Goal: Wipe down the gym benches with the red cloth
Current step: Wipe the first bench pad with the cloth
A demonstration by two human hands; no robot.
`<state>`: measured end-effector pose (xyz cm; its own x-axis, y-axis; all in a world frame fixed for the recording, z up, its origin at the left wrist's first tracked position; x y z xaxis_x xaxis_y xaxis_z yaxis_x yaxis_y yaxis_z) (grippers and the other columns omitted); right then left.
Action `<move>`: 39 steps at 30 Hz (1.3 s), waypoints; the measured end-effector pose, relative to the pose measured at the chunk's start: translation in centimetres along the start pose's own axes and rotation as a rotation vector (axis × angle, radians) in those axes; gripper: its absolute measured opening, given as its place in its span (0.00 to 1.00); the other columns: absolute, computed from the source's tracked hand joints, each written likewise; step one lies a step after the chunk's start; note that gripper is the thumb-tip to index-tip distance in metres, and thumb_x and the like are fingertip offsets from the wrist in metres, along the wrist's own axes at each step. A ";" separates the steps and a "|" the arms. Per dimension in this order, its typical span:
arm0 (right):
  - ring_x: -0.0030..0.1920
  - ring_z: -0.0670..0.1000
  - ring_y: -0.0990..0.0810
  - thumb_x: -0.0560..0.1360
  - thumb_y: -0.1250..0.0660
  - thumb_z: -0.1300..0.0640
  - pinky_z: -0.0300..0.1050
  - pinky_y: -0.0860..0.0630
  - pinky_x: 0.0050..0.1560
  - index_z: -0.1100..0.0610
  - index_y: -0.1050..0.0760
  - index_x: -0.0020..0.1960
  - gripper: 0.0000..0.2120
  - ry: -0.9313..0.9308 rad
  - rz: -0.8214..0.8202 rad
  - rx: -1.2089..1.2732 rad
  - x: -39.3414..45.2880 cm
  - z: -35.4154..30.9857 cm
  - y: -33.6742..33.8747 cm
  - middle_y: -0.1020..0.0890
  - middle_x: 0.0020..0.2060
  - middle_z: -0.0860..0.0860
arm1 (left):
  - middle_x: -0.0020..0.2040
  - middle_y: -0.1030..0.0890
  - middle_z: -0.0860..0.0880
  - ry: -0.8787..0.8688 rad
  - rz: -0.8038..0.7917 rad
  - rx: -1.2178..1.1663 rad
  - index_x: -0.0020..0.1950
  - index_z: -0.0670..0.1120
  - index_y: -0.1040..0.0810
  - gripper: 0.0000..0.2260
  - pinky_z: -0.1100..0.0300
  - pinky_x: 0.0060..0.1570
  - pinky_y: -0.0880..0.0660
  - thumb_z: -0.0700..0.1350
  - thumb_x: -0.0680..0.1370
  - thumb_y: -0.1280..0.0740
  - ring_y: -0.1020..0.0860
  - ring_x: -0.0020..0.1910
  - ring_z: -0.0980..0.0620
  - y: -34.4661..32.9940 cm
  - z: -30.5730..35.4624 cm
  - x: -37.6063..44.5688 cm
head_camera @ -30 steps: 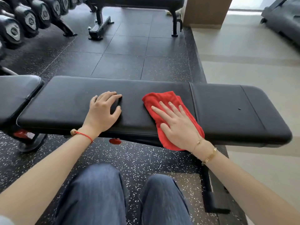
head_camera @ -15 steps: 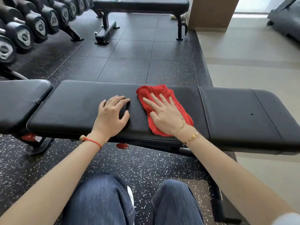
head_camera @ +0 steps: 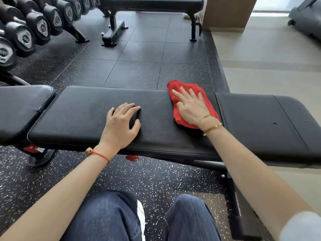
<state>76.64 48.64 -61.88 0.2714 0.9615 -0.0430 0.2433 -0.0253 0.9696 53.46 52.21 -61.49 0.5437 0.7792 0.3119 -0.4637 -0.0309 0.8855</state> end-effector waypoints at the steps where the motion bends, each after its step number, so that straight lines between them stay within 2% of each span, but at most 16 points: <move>1: 0.78 0.56 0.53 0.81 0.51 0.51 0.59 0.59 0.76 0.42 0.50 0.78 0.26 0.050 0.002 -0.006 -0.7 -1.3 -0.3 0.51 0.79 0.47 | 0.72 0.27 0.50 -0.003 0.003 0.000 0.71 0.50 0.26 0.20 0.43 0.76 0.44 0.47 0.78 0.35 0.33 0.75 0.50 0.0 0.0 0.0; 4: 0.78 0.55 0.53 0.80 0.48 0.53 0.57 0.59 0.77 0.41 0.50 0.77 0.27 0.209 0.008 -0.006 -4.5 -3.5 -0.8 0.49 0.79 0.46 | 0.72 0.26 0.50 -0.012 0.012 -0.003 0.70 0.50 0.26 0.19 0.42 0.76 0.43 0.47 0.78 0.35 0.33 0.74 0.50 0.1 -0.1 0.0; 7: 0.78 0.53 0.52 0.79 0.46 0.53 0.55 0.56 0.77 0.40 0.50 0.77 0.29 0.278 0.018 -0.022 -7.9 -2.1 -0.6 0.48 0.78 0.45 | 0.72 0.26 0.50 -0.022 0.014 -0.008 0.70 0.50 0.26 0.19 0.42 0.76 0.42 0.46 0.78 0.34 0.32 0.74 0.49 0.1 -0.1 0.0; 9: 0.78 0.53 0.51 0.79 0.46 0.54 0.55 0.56 0.77 0.40 0.49 0.77 0.29 0.221 0.025 -0.027 -8.0 0.5 -0.1 0.48 0.78 0.45 | 0.72 0.26 0.50 -0.022 0.018 -0.006 0.70 0.50 0.26 0.19 0.43 0.76 0.43 0.46 0.78 0.34 0.32 0.74 0.49 0.1 -0.2 -0.1; 12: 0.78 0.54 0.52 0.80 0.48 0.53 0.56 0.57 0.77 0.41 0.49 0.77 0.27 0.032 0.033 -0.009 -4.7 3.8 0.8 0.49 0.79 0.47 | 0.72 0.26 0.50 -0.007 0.019 -0.001 0.70 0.50 0.26 0.20 0.43 0.76 0.43 0.47 0.78 0.35 0.33 0.74 0.49 0.0 0.0 -0.1; 14: 0.78 0.57 0.52 0.81 0.50 0.52 0.58 0.58 0.77 0.42 0.50 0.78 0.26 -0.082 0.028 0.004 -1.8 4.1 0.9 0.50 0.79 0.48 | 0.71 0.26 0.50 -0.005 0.019 0.011 0.70 0.49 0.26 0.19 0.42 0.76 0.43 0.47 0.78 0.35 0.33 0.74 0.49 0.0 0.1 0.0; 16: 0.78 0.58 0.52 0.81 0.51 0.51 0.60 0.58 0.76 0.43 0.50 0.78 0.26 -0.096 0.022 -0.025 -0.1 2.5 0.6 0.51 0.79 0.49 | 0.71 0.26 0.50 -0.004 0.017 0.008 0.70 0.50 0.26 0.19 0.43 0.76 0.43 0.47 0.78 0.35 0.32 0.74 0.50 0.1 0.1 0.0; 21: 0.78 0.57 0.52 0.80 0.49 0.51 0.59 0.58 0.77 0.42 0.51 0.78 0.27 0.171 0.007 -0.048 -3.8 -4.2 -1.1 0.50 0.79 0.48 | 0.71 0.26 0.50 -0.003 0.015 -0.004 0.69 0.50 0.25 0.19 0.43 0.75 0.43 0.48 0.77 0.36 0.32 0.74 0.50 0.1 0.0 0.1; 23: 0.78 0.56 0.51 0.78 0.50 0.50 0.57 0.57 0.77 0.41 0.50 0.77 0.28 0.270 0.008 -0.040 -7.3 -5.4 -1.5 0.48 0.78 0.47 | 0.71 0.26 0.50 -0.004 0.013 -0.005 0.69 0.50 0.25 0.19 0.43 0.75 0.43 0.47 0.78 0.35 0.32 0.74 0.50 0.1 -0.1 0.1; 25: 0.78 0.53 0.51 0.76 0.52 0.48 0.54 0.57 0.77 0.39 0.49 0.77 0.29 0.292 0.017 -0.041 -10.1 -4.8 -1.5 0.47 0.78 0.45 | 0.71 0.26 0.50 -0.008 0.010 -0.004 0.70 0.51 0.26 0.19 0.43 0.76 0.43 0.46 0.78 0.34 0.33 0.74 0.50 0.1 -0.2 0.0; 29: 0.78 0.52 0.51 0.79 0.48 0.51 0.54 0.56 0.77 0.40 0.49 0.77 0.27 0.152 0.035 -0.031 -9.0 -1.0 -0.4 0.47 0.78 0.45 | 0.71 0.26 0.50 -0.007 0.009 0.005 0.70 0.50 0.26 0.19 0.43 0.76 0.43 0.47 0.78 0.35 0.33 0.74 0.49 0.0 0.0 0.0; 33: 0.78 0.57 0.50 0.80 0.49 0.49 0.58 0.57 0.77 0.44 0.49 0.78 0.27 0.000 0.095 -0.091 -6.7 -2.5 -0.8 0.48 0.79 0.50 | 0.71 0.26 0.50 0.000 0.014 0.020 0.70 0.50 0.26 0.19 0.42 0.76 0.42 0.47 0.78 0.35 0.32 0.74 0.49 0.0 0.0 0.1; 39: 0.77 0.57 0.46 0.77 0.50 0.48 0.55 0.57 0.77 0.45 0.45 0.77 0.28 0.064 0.160 -0.047 -9.2 -7.9 -2.2 0.42 0.77 0.50 | 0.71 0.26 0.49 -0.007 0.020 -0.001 0.70 0.50 0.25 0.19 0.41 0.75 0.42 0.46 0.78 0.34 0.32 0.74 0.48 -0.1 -0.1 0.0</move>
<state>66.27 42.03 -61.68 0.2427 0.9618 0.1269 0.1573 -0.1681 0.9731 53.48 52.26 -61.63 0.5394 0.7737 0.3324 -0.4751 -0.0463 0.8787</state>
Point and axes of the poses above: each hand's wrist, its own x-axis towards the middle knuckle, its own y-axis out of the back of the hand, z = x × y, the point moved 8 cm from there along x, towards the middle knuckle
